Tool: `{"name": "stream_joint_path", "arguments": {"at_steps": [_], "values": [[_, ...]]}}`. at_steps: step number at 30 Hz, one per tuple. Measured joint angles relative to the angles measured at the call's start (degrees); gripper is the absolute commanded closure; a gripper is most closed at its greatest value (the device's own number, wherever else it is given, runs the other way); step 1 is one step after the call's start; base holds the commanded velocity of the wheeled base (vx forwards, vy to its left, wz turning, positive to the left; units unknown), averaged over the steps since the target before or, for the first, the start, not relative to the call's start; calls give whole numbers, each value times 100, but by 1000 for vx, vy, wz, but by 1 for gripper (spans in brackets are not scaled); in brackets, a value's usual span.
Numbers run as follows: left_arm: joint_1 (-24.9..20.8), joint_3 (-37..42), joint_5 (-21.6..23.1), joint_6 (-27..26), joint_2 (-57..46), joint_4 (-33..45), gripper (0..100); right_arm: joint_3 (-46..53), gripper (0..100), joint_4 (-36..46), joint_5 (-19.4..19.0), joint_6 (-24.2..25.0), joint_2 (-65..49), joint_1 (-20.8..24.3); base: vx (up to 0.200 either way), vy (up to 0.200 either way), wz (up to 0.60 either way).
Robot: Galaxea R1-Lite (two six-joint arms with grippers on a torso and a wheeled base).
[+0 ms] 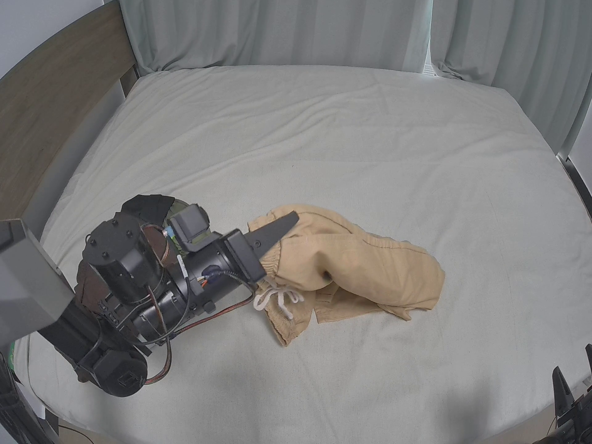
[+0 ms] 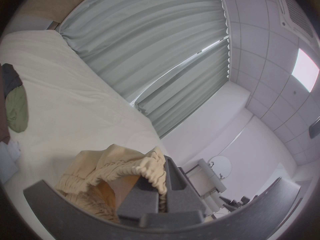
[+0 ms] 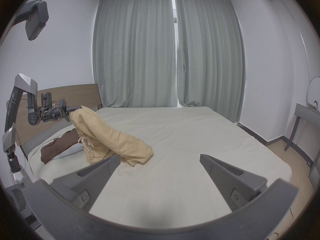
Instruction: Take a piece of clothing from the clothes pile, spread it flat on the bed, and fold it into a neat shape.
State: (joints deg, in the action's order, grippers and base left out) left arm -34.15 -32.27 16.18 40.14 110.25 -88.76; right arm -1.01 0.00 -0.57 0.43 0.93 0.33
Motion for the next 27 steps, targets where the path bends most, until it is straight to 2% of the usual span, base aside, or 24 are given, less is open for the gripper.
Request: {"name": "stream_joint_path", "arguments": {"at_steps": [7,10,13,17,27], "values": [[247,571,29,-325,61,-15,100,0,0,0,0,-10,0,-2,0,0,0],[369,695,66,-809,61,-20,100,0,0,0,-2,-16,0,0,0,0,0],[628,811,308,-1234,61,-20,100,0,0,0,0,-22,0,0,0,0,0],[997,947,623,-1530,61,-20,100,0,0,0,-2,-32,0,-2,0,0,0],[1609,990,864,-1985,133,-24,100,0,0,0,-11,-56,0,0,0,0,0]]}}
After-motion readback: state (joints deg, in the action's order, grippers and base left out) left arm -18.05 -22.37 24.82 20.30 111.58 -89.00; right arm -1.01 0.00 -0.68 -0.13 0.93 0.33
